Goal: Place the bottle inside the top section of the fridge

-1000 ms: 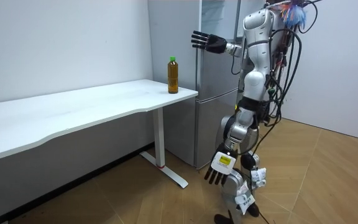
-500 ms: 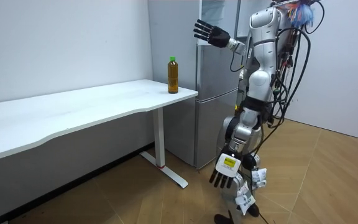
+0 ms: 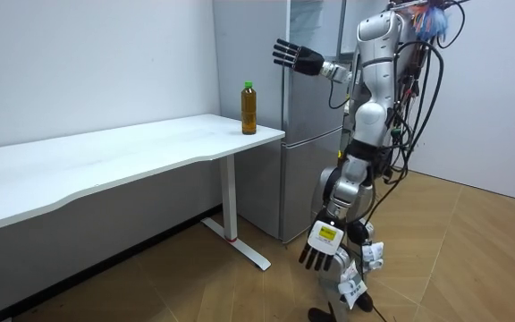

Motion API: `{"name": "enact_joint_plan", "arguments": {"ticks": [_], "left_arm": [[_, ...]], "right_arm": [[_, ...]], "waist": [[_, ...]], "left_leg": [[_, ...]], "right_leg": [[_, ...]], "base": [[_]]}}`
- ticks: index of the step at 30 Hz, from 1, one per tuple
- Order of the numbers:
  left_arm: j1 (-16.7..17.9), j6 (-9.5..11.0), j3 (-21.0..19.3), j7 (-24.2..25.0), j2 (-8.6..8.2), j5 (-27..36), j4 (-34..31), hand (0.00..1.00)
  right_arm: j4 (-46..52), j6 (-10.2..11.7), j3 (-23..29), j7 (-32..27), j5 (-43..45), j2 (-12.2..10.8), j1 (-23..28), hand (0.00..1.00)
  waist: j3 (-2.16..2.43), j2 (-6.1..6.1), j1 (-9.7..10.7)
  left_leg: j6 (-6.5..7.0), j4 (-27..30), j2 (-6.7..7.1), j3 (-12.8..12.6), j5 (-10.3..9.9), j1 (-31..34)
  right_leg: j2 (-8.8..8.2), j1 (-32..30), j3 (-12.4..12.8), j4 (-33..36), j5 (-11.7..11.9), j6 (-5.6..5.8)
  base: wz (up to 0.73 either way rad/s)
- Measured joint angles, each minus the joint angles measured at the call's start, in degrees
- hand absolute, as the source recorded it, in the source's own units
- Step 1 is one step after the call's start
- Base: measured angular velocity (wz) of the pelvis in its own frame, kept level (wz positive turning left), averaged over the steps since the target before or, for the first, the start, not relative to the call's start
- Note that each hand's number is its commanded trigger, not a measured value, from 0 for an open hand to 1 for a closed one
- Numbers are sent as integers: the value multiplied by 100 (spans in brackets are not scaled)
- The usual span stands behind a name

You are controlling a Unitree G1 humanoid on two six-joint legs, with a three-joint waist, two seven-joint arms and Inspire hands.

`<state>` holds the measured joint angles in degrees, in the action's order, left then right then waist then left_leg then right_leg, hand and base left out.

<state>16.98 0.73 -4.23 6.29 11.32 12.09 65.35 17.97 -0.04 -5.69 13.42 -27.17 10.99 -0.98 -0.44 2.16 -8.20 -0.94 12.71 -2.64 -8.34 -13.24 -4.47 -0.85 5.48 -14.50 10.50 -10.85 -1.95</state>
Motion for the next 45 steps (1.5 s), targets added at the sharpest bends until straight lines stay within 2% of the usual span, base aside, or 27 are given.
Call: {"name": "enact_joint_plan", "arguments": {"ticks": [7, 10, 14, 17, 18, 24, 32, 37, 45], "left_arm": [[-16, -43, 109, -51, -22, -384, -124, 0], [-53, -52, 103, -47, -41, -412, -120, 0], [-58, -114, 99, -48, -54, -484, -121, 0], [-64, -167, 102, -57, -64, -497, -124, 0], [-64, -180, 107, -60, -66, -516, -125, 0], [-83, -314, 110, -61, -133, -554, -121, 0], [-116, -333, 111, -59, -142, -681, -124, 0], [-111, -338, 111, -63, -148, -687, -127, 0], [-105, -522, 108, -80, -170, -919, -172, 0]], "right_arm": [[-300, 15, -260, -305, 30, -3, -387, 0], [-571, 107, -274, -547, 35, -16, -597, 0], [-895, 138, -320, -859, 50, -18, -699, 0], [-1257, 139, -325, -1028, 48, -18, -807, 0], [-1328, 138, -329, -1084, 50, -15, -820, 0], [-1383, 139, -438, -1274, 49, -10, -823, 0], [-1432, 139, -444, -1459, 46, -10, -826, 0], [-1488, 139, -450, -1525, 75, 2, -826, 0], [-1810, 136, -497, -1574, 455, 5, -825, 0]], "waist": [[-26, -56, -76], [-27, -65, -183], [-24, -61, -187], [-17, -51, -197], [-29, -72, -198], [-21, -100, -197], [-17, -101, -219], [-14, -100, -203], [10, -115, -176]], "left_leg": [[-1, 4, 15, 117, 1, 90], [-1, 4, 21, 152, 1, 103], [1, 20, 37, 236, 2, 111], [1, 20, 40, 240, 2, 90], [2, 23, 42, 240, 3, 90], [15, 37, 54, 239, 10, 85], [25, 40, 69, 241, 17, 87], [37, 45, 97, 291, 24, 88], [47, 57, 122, 392, 31, 84]], "right_leg": [[-10, -52, -126, 2, -7, 8], [-15, -51, -144, 0, -8, 10], [-42, -3, -296, 2, -13, 19], [-49, 26, -321, 2, -16, 24], [-52, 29, -322, 2, -16, 24], [-70, 44, -331, -2, -20, 30], [-81, 50, -312, -1, -24, 35], [-110, 73, -402, -3, -34, 53], [-117, 162, -476, -73, -38, 63]], "base": [[8], [4], [13], [4], [0], [0], [0], [7], [6]]}}
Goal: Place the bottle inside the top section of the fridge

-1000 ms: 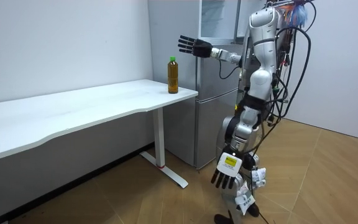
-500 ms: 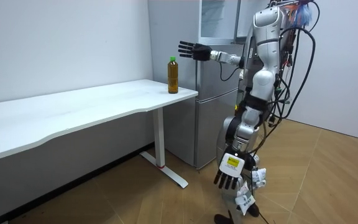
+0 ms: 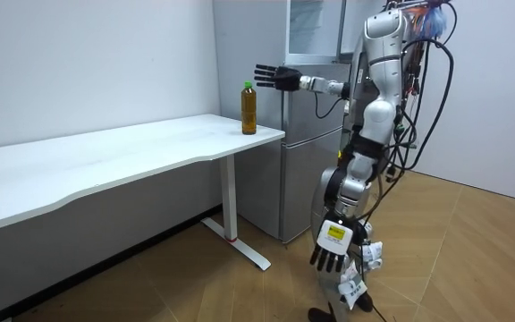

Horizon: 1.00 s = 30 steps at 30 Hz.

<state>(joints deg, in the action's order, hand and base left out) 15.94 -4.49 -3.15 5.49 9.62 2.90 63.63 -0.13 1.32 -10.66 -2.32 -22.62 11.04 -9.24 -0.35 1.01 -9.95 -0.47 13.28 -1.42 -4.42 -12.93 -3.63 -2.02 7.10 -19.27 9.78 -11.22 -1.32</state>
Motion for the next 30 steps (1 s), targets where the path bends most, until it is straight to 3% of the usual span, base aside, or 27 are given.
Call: {"name": "enact_joint_plan", "arguments": {"ticks": [12, 30], "left_arm": [[34, -51, 6, 16, -18, -263, -100, 0], [-4, -215, 164, 20, -13, -253, -104, 0]], "right_arm": [[-879, 1, -184, -203, 741, -14, 0, 0], [-1189, -18, -513, -522, 794, 10, 0, 0]], "waist": [[-15, -26, -18], [-21, -53, -134]], "left_leg": [[0, 39, 20, 156, 0, 15], [10, 31, 41, 209, 11, 102]], "right_leg": [[-8, 77, -138, -26, -7, 8], [-30, 27, -226, -28, -21, 24]], "base": [[6], [1]]}}
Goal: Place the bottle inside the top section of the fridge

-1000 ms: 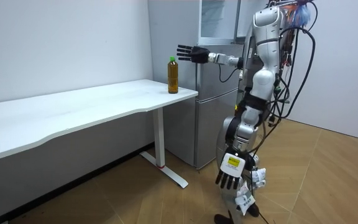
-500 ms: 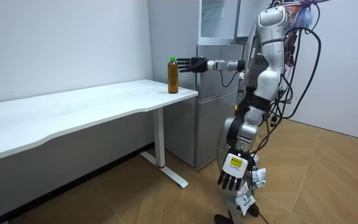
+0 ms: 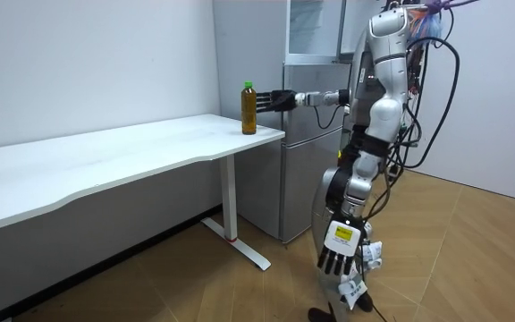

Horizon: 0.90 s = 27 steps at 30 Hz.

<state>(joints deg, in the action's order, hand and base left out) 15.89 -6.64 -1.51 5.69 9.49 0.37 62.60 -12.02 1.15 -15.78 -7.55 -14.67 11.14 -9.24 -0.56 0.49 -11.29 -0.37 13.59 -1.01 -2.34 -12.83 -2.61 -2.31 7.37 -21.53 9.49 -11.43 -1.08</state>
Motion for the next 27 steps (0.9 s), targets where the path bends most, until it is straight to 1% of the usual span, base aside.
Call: {"name": "enact_joint_plan", "arguments": {"ticks": [3, 9, 13, 20, 27], "left_arm": [[-3, -43, 114, 0, 1, -6, -24, 0], [0, -45, 210, 0, 2, -4, -76, 0], [2, -46, 222, 0, 3, -5, -76, 0], [9, -48, 236, 9, 2, -4, -73, 0], [30, -48, 284, 20, 4, 5, -70, 0]], "right_arm": [[-67, -1, -1, -70, 3, -3, 0, 0], [-68, 0, -1, -213, 1, -8, 0, 0], [-68, -1, -3, -230, 13, -8, 0, 0], [-67, 0, -102, -231, 379, -36, -1, 0], [-64, 0, -101, -232, 373, -47, -23, 0]], "waist": [[0, 16, 0], [7, 33, -3], [8, 34, -8], [8, 34, -12], [4, 27, -18]], "left_leg": [[17, 0, 23, 16, 11, 7], [41, -10, 79, 72, 25, 18], [41, -12, 80, 75, 25, 17], [41, -12, 82, 79, 25, 6], [42, 1, 86, 78, 25, 10]], "right_leg": [[-22, 3, -52, 0, -8, 12], [-67, 13, -95, 9, -27, 50], [-66, 21, -99, 11, -30, 56], [-75, 49, -129, 13, -34, 61], [-78, 63, -138, 20, -44, 71]], "base": [[5], [6], [1], [2], [2]]}}
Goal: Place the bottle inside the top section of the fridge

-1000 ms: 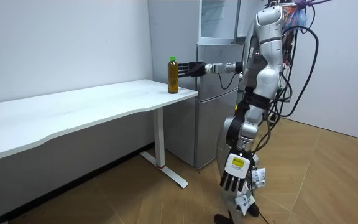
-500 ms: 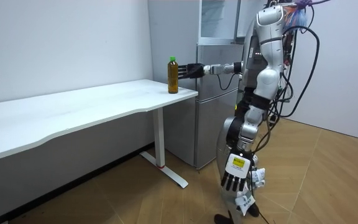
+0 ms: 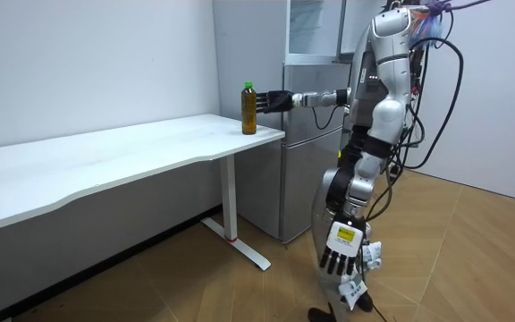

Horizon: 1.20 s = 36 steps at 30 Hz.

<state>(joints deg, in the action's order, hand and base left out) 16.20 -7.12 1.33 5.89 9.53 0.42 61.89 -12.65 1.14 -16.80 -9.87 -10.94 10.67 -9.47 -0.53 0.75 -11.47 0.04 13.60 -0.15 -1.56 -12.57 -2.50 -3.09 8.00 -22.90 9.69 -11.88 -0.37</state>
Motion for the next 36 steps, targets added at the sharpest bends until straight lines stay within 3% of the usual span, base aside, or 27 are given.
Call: {"name": "enact_joint_plan", "arguments": {"ticks": [23, 36], "left_arm": [[33, 85, 82, 99, -1, -3, -6, 0], [36, 128, 99, 112, 0, -1, -53, 0]], "right_arm": [[1, 1, -2, 2, -10, -4, -5, 0], [1, 2, -141, 22, -249, -2, -5, 0]], "waist": [[0, -40, -27], [11, -24, -190]], "left_leg": [[3, 0, 3, 2, 2, 36], [21, 0, 2, 22, 12, 35]], "right_leg": [[-23, -25, -7, 1, -18, 21], [-54, -6, -89, 23, -20, 25]], "base": [[0], [2]]}}
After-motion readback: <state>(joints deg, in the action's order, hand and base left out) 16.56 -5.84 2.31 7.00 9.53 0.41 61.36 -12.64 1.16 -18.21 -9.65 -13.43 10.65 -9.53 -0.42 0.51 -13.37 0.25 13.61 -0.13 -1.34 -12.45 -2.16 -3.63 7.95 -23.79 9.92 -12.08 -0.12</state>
